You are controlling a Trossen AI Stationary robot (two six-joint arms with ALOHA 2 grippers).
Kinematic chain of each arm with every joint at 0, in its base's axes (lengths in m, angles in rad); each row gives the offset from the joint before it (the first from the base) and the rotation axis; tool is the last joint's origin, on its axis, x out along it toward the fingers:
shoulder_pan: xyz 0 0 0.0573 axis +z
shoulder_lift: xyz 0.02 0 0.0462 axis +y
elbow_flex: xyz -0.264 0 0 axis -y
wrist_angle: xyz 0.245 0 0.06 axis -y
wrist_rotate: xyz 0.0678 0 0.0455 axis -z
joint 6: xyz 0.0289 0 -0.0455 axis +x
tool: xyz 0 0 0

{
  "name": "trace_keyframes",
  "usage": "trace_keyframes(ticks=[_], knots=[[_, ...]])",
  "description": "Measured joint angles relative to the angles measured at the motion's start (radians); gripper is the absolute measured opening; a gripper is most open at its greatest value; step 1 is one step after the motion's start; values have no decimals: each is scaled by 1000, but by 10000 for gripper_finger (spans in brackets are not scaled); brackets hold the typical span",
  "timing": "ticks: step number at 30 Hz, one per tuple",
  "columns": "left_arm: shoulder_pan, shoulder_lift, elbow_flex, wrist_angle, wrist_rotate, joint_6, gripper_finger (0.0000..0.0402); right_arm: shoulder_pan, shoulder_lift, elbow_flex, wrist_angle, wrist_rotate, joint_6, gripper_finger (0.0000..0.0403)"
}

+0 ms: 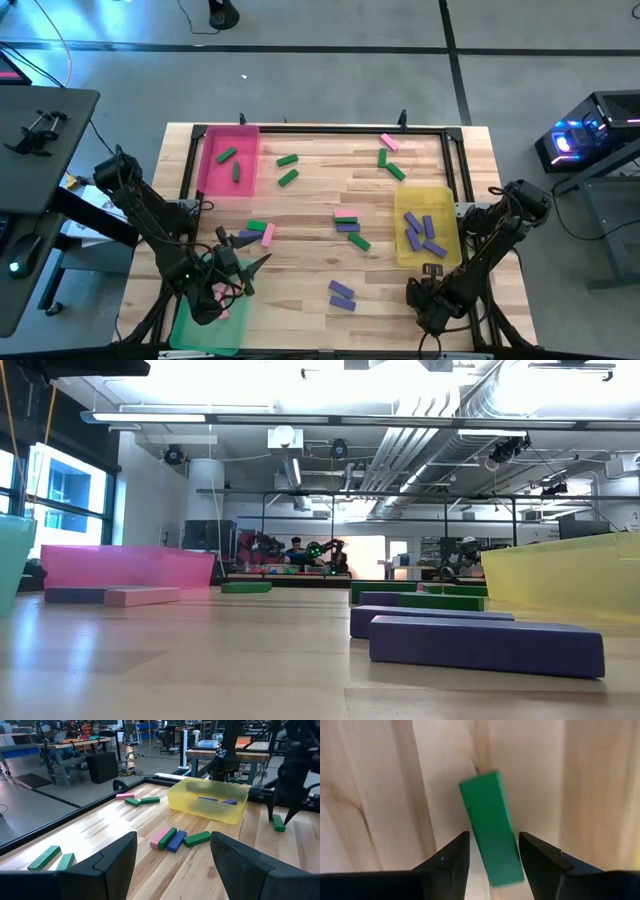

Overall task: Sort blocks
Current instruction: Put the green block into the pink bin

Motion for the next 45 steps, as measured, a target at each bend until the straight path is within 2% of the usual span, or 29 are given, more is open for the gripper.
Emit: trace_keyframes(ticks=[5, 11, 14, 17, 19, 21, 24, 27, 31, 35, 37, 42, 45], knots=[[0, 0, 0, 5, 7, 0, 243, 0, -11, -75, 114, 0, -28, 149], [0, 33, 0, 38, -28, 58, 243, 4, -11, -86, 145, 80, 27, 72], [5, 97, 0, 106, -80, 139, 243, 4, -2, -88, 279, 219, 1, 69], [23, 172, 0, 213, -86, 218, 243, -6, 7, -92, 443, 461, -116, 69], [42, 221, 0, 314, -51, 306, 243, -24, 5, -93, 586, 609, -253, 69], [71, 256, 0, 441, 44, 436, 243, -54, 3, -90, 723, 702, -413, 69], [128, 296, 0, 701, 299, 694, 243, -122, 3, -91, 925, 742, -657, 69], [185, 341, 0, 1010, 539, 962, 243, -183, 3, -91, 1144, 700, -877, 69], [246, 386, 0, 1324, 691, 1202, 243, -229, 2, -91, 1379, 607, -1126, 69], [301, 410, 0, 1534, 783, 1262, 243, -250, 0, -90, 1544, 599, -1294, 69], [329, 419, 0, 1606, 868, 1249, 243, -257, -1, -90, 1581, 597, -1341, 69], [383, 439, 31, 1651, 992, 1174, 243, -267, -1, -90, 1595, 589, -1360, 69], [405, 466, 78, 1652, 1100, 1171, 243, -266, -2, -89, 1607, 572, -1364, 69]])
